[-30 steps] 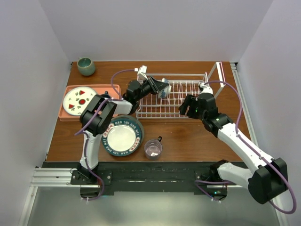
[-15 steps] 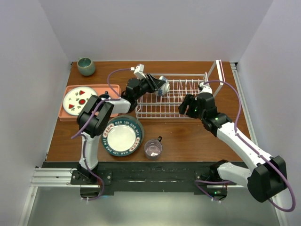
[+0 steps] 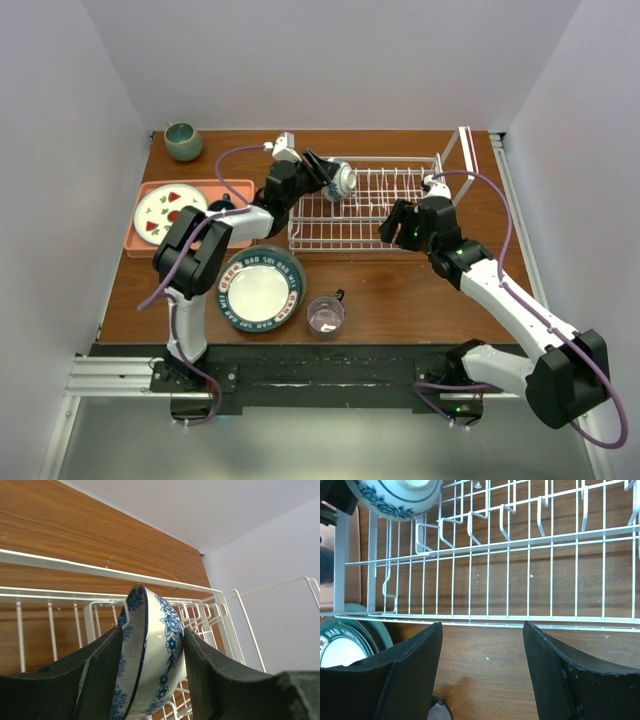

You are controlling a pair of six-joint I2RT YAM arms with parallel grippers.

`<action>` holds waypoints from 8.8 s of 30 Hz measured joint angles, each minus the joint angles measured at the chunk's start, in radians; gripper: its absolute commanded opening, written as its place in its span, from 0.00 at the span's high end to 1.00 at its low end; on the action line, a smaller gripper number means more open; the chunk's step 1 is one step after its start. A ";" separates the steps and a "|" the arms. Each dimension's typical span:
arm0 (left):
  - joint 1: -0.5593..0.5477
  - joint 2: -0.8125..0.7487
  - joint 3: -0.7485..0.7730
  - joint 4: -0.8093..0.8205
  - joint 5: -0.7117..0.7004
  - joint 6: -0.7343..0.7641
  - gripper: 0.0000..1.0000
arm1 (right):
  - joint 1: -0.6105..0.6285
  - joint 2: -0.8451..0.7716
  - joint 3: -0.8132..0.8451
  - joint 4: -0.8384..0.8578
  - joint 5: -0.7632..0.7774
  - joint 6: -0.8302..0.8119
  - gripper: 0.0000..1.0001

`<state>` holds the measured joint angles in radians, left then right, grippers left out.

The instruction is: Load the mixed dishes into the dish rack

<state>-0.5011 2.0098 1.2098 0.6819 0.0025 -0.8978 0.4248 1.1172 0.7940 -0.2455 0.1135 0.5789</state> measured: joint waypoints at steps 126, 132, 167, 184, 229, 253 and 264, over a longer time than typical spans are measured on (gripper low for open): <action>-0.055 -0.253 -0.101 -0.406 -0.180 0.228 1.00 | -0.011 0.151 -0.009 0.030 0.025 0.020 0.23; -0.038 -0.275 -0.101 -0.405 -0.154 0.228 1.00 | -0.011 0.151 -0.010 0.030 0.025 0.023 0.24; 0.015 -0.348 -0.154 -0.376 -0.169 0.261 1.00 | -0.012 0.150 -0.018 0.045 0.025 0.024 0.24; 0.014 -0.220 -0.037 -0.354 -0.161 0.364 1.00 | -0.012 0.150 -0.024 0.055 0.024 0.025 0.24; -0.045 -0.119 0.194 -0.653 -0.416 0.386 0.05 | -0.013 0.153 -0.033 0.082 0.023 0.032 0.24; -0.085 -0.175 0.087 -0.685 -0.363 0.421 0.30 | -0.014 0.153 -0.034 0.082 0.022 0.032 0.24; -0.124 -0.295 0.024 -0.735 -0.354 0.430 0.26 | -0.014 0.152 -0.036 0.084 0.021 0.032 0.24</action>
<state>-0.6247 1.7145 1.2339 -0.0536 -0.3519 -0.4675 0.4110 1.2694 0.7578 -0.1612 0.1349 0.6109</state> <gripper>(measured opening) 0.769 0.765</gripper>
